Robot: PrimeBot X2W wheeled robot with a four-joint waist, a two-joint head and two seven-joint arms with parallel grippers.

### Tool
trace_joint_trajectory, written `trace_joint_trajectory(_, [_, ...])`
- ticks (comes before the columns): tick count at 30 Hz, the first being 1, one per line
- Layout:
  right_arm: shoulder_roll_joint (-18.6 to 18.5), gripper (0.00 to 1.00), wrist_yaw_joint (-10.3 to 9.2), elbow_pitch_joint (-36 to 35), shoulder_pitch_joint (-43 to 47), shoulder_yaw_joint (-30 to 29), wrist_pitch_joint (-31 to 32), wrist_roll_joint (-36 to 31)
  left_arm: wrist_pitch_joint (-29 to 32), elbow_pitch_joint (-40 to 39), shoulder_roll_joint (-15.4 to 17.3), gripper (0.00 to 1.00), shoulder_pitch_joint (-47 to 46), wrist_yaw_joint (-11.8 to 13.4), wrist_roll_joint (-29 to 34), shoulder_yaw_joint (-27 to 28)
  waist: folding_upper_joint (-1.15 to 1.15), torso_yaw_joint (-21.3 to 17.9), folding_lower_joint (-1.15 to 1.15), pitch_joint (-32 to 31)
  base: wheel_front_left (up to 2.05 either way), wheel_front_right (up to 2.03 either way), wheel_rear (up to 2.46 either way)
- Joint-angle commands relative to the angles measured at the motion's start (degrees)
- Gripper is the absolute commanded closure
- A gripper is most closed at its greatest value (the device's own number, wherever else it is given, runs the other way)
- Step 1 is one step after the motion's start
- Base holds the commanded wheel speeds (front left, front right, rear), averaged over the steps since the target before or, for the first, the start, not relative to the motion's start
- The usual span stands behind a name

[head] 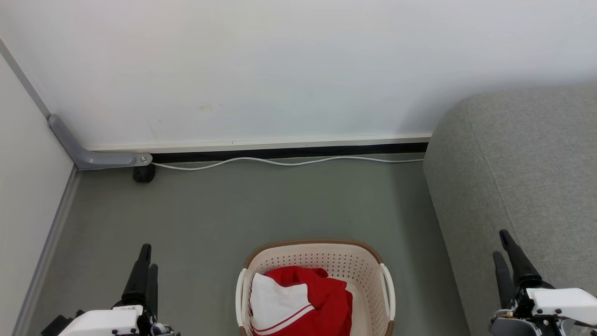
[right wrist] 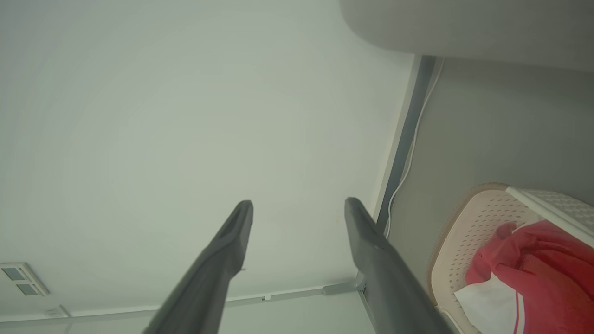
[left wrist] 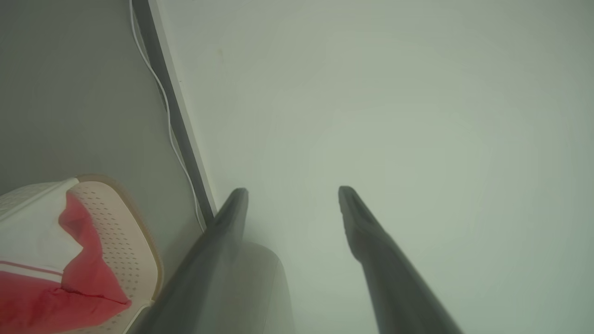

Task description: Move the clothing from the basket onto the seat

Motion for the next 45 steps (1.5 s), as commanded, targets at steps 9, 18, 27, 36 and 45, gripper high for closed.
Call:
trace_joint_trajectory(9, [-2.50,0.00,0.07,-0.21,-4.86,3.39,-2.89,-2.32,-1.93,-0.88,1.51,0.00,-4.85,-0.13,4.87,-0.43,0.00,-0.10,-0.01,0.21,0.00,0.00,0.00])
trace_joint_trajectory(18, [-3.73,0.00,0.09,1.34,-6.98,4.98,-4.38,-6.27,-3.27,-0.80,1.72,0.00,-5.96,-0.17,11.06,-0.38,0.00,-0.22,-0.01,0.44,0.00,0.00,0.00])
trace_joint_trajectory(27, [-4.02,0.00,0.11,3.02,-8.81,5.07,-5.90,-14.56,-4.79,-0.52,1.96,0.00,-7.13,-0.20,19.03,-0.57,0.00,-0.29,-0.01,0.67,0.00,0.00,0.00])
trace_joint_trajectory(36, [-4.31,0.00,0.13,4.48,-10.47,5.79,-7.42,-23.11,-6.30,0.14,2.79,0.00,-7.97,-0.24,29.02,-1.35,0.00,-0.37,-0.01,0.64,0.00,0.00,0.00])
trace_joint_trajectory(45, [-5.00,0.00,0.14,5.45,-12.12,7.62,-8.93,-32.31,-7.81,1.03,3.00,0.00,-8.87,-0.28,39.00,-1.69,0.00,-0.47,-0.01,0.71,0.00,0.00,0.00])
